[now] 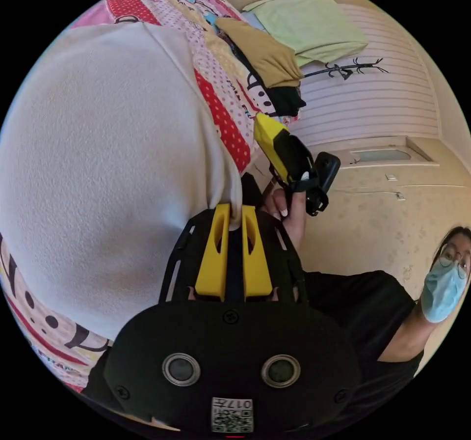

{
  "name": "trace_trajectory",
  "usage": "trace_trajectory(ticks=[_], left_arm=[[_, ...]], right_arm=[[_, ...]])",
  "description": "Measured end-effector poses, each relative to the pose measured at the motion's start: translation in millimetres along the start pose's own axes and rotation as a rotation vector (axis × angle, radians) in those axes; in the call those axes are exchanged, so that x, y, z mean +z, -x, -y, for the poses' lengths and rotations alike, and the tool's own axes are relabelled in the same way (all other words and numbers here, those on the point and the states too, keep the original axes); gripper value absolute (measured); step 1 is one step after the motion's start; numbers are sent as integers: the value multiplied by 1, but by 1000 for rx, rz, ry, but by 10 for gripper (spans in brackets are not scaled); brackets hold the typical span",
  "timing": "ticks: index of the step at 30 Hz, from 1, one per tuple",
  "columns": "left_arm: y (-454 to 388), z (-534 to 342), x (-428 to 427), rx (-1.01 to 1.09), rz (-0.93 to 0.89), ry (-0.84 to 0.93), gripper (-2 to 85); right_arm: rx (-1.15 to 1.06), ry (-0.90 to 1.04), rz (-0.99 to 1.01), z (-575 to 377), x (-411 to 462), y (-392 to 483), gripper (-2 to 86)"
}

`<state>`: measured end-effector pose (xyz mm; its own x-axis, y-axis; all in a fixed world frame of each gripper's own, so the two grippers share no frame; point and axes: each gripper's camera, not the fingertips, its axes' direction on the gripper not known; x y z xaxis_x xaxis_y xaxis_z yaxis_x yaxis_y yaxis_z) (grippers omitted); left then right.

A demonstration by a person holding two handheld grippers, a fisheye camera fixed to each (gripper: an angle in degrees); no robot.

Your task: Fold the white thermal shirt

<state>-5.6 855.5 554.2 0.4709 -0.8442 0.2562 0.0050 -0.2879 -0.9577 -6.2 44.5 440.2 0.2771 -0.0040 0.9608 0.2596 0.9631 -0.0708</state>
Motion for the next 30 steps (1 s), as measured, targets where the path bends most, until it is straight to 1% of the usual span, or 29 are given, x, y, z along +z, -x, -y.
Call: trace_trajectory(ticks=[2, 3, 4, 6, 8, 10, 11, 13, 15, 17, 18, 19, 20, 21, 22, 23, 24, 26, 27, 29, 30], left_arm=[[2, -10, -13, -9, -71, -47, 48], [1, -19, -25, -8, -135, -88, 46], [-5, -28, -36, 19, -181, -123, 28], [-18, -42, -54, 75, -201, -161, 6], [-28, -58, -74, 85, -142, -223, -4], [-35, -74, -96, 64, -16, -302, -8], [-36, -76, -100, 59, 20, -316, -8], [-33, -81, -110, 11, 153, -352, -5], [-29, -80, -109, -3, 235, -354, -4], [-15, -71, -96, -54, 276, -290, -6], [-1, -63, -83, -103, 255, -210, -7], [16, -56, -66, -146, 190, -120, -8], [25, -54, -58, -164, 139, -77, -9], [38, -52, -46, -179, 16, -30, -9], [44, -53, -38, -165, -84, -17, -10], [45, -54, -37, -158, -104, -18, -10], [43, -57, -37, -147, -93, -27, -10], [36, -63, -46, -132, -30, -62, -9], [31, -69, -56, -112, -4, -115, -9], [26, -79, -79, -73, -12, -231, -7], [25, -87, -96, -69, -4, -316, -5]], right_arm=[[-105, 45, 2, 2, 8, 22, 8], [-133, 62, 11, 2, 12, 28, 9], [-187, 103, 27, 4, 20, 38, 11], [-227, 193, 24, 7, 37, 50, 16], [-209, 304, -78, 6, 57, 57, 30], [-210, 303, -133, 2, 61, 62, 46], [-222, 292, -135, 1, 61, 66, 59], [-228, 280, -175, 0, 61, 72, 79], [-227, 284, -266, -1, 66, 75, 94], [-189, 386, -342, -3, 88, 63, 95], [-169, 423, -338, -4, 94, 58, 91], [-147, 440, -324, -6, 97, 52, 85], [-151, 418, -320, -5, 90, 52, 74], [-153, 403, -328, -4, 86, 54, 69], [-147, 358, -384, -4, 77, 56, 64], [-142, 340, -451, -4, 74, 57, 60], [-138, 348, -476, -5, 76, 55, 59], [-83, 435, -488, -4, 93, 37, 58], [-72, 435, -476, -4, 92, 33, 58], [-28, 415, -396, -1, 83, 19, 59], [-21, 414, -382, -1, 82, 16, 59]])
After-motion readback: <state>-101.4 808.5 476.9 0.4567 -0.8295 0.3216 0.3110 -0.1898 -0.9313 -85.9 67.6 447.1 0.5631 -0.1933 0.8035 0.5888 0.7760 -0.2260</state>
